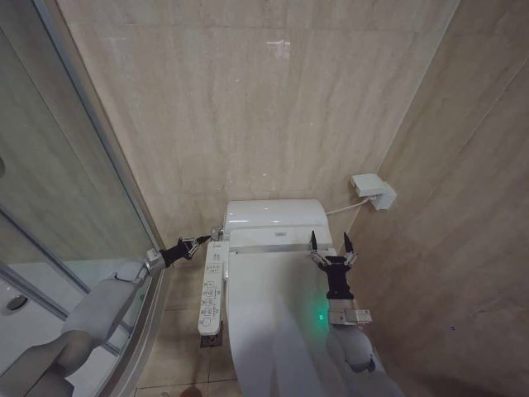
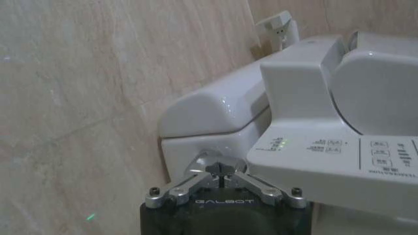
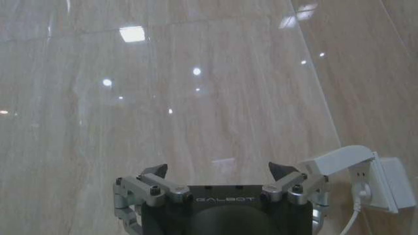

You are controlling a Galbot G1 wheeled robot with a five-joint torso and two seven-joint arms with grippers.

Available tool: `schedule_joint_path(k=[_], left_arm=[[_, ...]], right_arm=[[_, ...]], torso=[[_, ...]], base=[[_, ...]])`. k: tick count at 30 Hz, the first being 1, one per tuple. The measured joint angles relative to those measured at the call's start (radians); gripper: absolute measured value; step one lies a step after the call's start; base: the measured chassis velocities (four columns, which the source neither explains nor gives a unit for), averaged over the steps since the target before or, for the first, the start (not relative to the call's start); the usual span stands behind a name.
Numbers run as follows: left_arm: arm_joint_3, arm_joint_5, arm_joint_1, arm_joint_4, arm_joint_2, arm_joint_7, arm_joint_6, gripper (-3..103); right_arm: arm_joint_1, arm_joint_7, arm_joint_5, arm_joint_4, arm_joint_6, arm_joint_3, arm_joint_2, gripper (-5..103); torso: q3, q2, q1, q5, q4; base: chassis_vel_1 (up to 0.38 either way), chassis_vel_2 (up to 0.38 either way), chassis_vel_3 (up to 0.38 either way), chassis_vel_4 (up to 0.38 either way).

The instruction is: Open the toilet lid, clean the toilet bowl with a toilet brush, close the toilet lid, and flush.

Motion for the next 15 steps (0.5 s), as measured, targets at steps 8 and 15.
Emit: schedule_joint_path(k=[8, 15], left_arm=[[0.004, 0.006, -0.001, 0.020, -0.033, -0.014, 0.002, 0], [-0.008, 0.026, -0.008, 0.049, -0.074, -0.047, 0.006, 0]], right_arm=[[0.002, 0.000, 0.000, -0.005, 0.001, 0.000, -0.002, 100], [-0.002, 0.000, 0.006, -0.011, 0.007, 0.003, -0.008, 100]], torso=[[0.000, 0.000, 0.000, 0.0000, 0.0000], [0.000, 0.000, 0.000, 0.0005, 0.0005]], base=[[0.000, 0.000, 0.000, 0.000], [0.000, 0.000, 0.000, 0.000]])
